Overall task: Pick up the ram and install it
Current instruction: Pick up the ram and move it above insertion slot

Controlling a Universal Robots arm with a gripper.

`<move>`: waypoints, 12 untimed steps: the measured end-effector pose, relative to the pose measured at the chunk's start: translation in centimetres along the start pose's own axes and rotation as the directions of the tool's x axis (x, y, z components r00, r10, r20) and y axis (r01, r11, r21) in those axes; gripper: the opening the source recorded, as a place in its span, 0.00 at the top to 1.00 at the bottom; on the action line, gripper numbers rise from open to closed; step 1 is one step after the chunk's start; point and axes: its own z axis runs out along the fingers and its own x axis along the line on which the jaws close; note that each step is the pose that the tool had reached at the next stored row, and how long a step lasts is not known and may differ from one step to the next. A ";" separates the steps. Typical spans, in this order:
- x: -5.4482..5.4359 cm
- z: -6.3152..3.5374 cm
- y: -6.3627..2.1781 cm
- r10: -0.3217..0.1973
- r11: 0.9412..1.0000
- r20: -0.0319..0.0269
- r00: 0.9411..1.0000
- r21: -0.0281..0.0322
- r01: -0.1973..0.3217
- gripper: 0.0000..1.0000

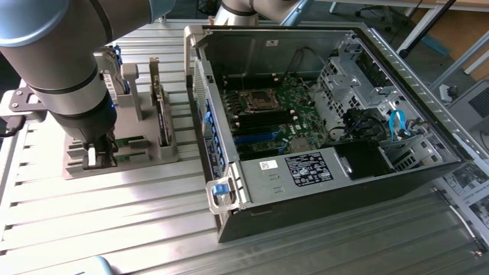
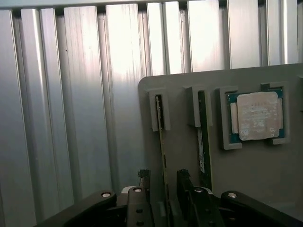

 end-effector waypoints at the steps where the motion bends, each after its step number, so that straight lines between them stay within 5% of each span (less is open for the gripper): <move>1: 0.0 0.02 0.00 -0.014 1.000 0.000 1.000 -0.001 0.014 0.64; 12: 0.0 0.27 0.01 -0.073 0.997 0.002 0.997 -0.003 0.073 0.64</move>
